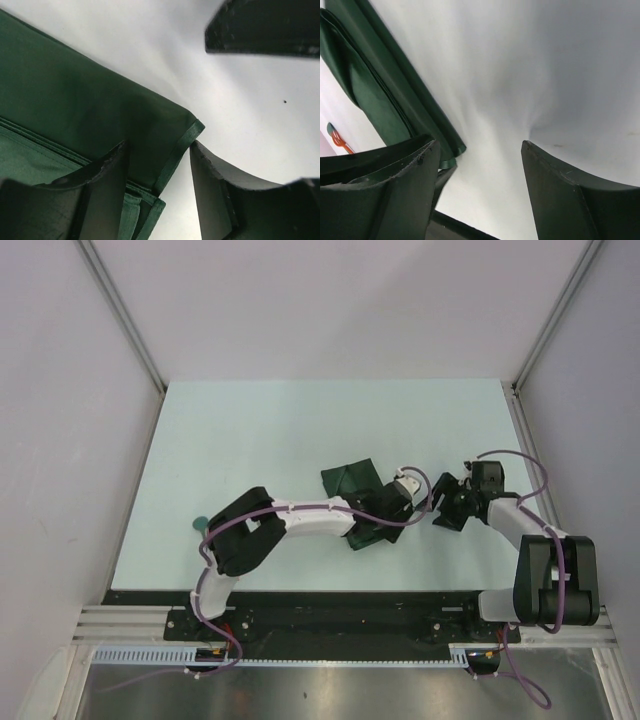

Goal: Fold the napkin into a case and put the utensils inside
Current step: Fold the 2/3-rectangle-folded napkin at the center of the board.

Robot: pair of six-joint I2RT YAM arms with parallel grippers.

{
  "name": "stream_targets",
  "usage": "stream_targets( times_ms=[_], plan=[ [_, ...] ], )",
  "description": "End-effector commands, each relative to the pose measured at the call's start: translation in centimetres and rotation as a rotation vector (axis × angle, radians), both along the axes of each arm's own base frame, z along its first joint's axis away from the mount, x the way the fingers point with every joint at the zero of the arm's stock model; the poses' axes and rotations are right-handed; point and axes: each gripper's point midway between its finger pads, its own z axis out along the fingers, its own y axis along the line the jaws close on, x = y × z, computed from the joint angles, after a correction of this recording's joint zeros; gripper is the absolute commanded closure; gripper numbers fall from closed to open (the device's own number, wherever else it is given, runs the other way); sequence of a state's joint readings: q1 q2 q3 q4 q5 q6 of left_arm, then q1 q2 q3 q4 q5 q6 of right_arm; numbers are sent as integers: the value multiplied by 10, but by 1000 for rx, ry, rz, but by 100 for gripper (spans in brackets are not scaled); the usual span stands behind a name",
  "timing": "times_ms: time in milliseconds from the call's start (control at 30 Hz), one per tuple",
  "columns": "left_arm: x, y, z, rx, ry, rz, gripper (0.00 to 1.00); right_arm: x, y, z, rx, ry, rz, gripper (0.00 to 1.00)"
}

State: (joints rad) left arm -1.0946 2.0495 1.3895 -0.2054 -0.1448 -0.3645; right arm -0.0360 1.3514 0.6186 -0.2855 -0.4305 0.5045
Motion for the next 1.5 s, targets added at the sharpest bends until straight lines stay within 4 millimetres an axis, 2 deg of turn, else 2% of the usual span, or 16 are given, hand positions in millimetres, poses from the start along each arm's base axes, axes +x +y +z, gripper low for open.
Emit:
stream_targets(
  times_ms=[0,200,300,400,533,667,833,1067,1467],
  plan=[
    [9,-13,13,12,-81,-12,44,20,0,19,3,-51,5,29],
    [14,-4,2,58,-101,23,48,24,12,24,30,-74,81,29],
    [14,-1,0,57,-106,28,59,27,23,24,66,-80,127,28],
    [13,1,6,33,-113,38,77,27,40,26,107,-93,198,28],
    [9,4,17,-7,-121,35,87,28,58,23,155,-93,259,27],
    [8,8,27,-38,-128,45,95,29,65,20,179,-80,273,27],
    [5,16,34,-66,-129,64,100,30,76,19,218,-71,291,26],
    [5,22,52,-117,-138,89,100,27,95,14,221,-55,326,25],
    [4,40,50,-138,-112,121,100,27,106,8,258,-42,333,25]
  ],
)
